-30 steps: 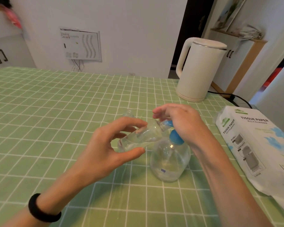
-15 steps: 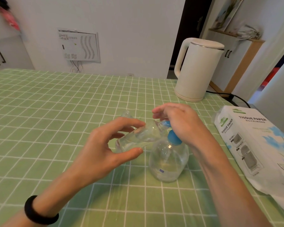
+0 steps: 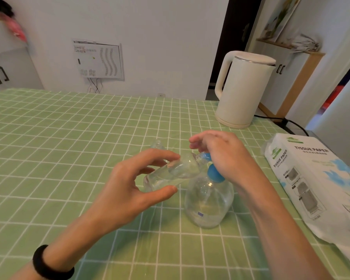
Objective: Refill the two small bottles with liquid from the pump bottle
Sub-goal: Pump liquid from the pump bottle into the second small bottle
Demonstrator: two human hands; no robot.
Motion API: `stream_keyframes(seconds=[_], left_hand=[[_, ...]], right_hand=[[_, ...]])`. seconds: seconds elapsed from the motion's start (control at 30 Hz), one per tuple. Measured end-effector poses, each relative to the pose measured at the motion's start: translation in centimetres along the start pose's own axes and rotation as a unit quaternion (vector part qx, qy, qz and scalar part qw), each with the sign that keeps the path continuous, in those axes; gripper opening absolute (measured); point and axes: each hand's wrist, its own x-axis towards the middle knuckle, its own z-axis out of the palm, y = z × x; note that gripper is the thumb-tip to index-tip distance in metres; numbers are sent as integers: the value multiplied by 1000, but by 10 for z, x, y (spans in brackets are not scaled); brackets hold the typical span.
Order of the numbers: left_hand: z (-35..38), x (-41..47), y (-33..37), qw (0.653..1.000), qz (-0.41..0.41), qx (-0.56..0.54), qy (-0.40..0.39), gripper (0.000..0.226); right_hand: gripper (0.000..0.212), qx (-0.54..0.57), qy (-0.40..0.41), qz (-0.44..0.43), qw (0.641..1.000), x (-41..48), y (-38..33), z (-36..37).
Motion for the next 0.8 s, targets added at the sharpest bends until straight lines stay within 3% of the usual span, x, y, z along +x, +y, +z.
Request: stream_keyframes(seconds=[0.8], left_hand=[[1, -1, -2, 1000, 0, 14, -10, 49]], right_hand=[[37, 19, -16, 29, 999, -2, 3, 2]])
